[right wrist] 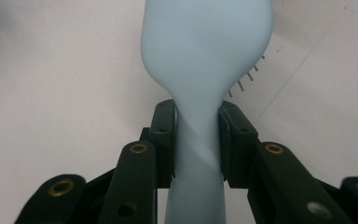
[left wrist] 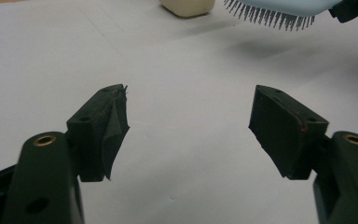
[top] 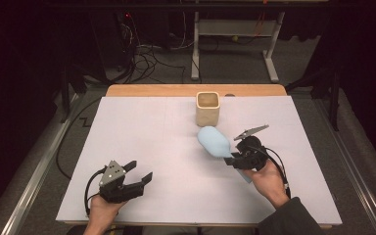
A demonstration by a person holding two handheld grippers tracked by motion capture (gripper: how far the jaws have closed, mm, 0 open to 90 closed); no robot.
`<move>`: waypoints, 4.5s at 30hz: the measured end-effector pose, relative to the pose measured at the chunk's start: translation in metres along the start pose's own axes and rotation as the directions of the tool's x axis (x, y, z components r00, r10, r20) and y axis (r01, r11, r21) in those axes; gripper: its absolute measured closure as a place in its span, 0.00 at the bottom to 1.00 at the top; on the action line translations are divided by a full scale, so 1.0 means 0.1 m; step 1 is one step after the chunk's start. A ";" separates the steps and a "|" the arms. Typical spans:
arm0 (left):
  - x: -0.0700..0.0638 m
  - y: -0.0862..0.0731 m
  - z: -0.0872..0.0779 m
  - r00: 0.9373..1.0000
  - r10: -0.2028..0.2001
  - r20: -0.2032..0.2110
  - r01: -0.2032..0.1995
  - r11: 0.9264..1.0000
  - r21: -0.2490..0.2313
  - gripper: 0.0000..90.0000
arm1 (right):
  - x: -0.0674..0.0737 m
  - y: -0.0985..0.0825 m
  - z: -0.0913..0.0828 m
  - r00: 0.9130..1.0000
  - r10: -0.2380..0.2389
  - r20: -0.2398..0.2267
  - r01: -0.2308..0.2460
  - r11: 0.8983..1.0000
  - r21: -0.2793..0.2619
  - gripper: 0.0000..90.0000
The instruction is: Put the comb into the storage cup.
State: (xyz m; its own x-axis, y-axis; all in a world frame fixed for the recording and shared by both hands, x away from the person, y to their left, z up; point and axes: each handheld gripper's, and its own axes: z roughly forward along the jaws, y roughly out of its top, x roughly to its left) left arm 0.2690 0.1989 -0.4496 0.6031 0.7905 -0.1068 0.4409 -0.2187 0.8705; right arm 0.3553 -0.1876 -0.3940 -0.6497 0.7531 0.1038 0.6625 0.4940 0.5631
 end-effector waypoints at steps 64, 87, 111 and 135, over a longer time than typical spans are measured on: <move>-0.48 0.42 0.72 0.975 0.045 0.217 -0.062 0.996 0.069 0.23 | 0.35 -0.06 -0.15 0.990 -0.105 -0.093 0.099 0.992 -0.074 0.79; -0.59 0.54 0.89 0.952 0.048 0.303 -0.074 0.995 0.073 0.17 | 0.45 -0.05 -0.17 0.977 -0.162 -0.137 0.146 0.982 -0.124 0.79; -0.64 0.64 0.86 0.946 0.024 0.325 -0.046 0.997 0.058 0.18 | 0.50 -0.07 -0.03 0.967 -0.203 -0.156 0.190 0.977 -0.097 0.79; -0.65 0.81 0.82 0.955 0.006 0.295 -0.012 1.000 0.018 0.22 | 0.59 -0.01 0.03 0.963 -0.230 -0.141 0.216 0.971 -0.107 0.80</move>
State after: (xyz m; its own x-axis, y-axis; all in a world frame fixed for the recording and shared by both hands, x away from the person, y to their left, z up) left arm 0.3204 0.0831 -0.4115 0.7751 0.5849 -0.2389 0.4457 -0.2381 0.8629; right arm 0.3173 -0.1420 -0.3904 -0.8304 0.5504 0.0863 0.4630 0.5956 0.6564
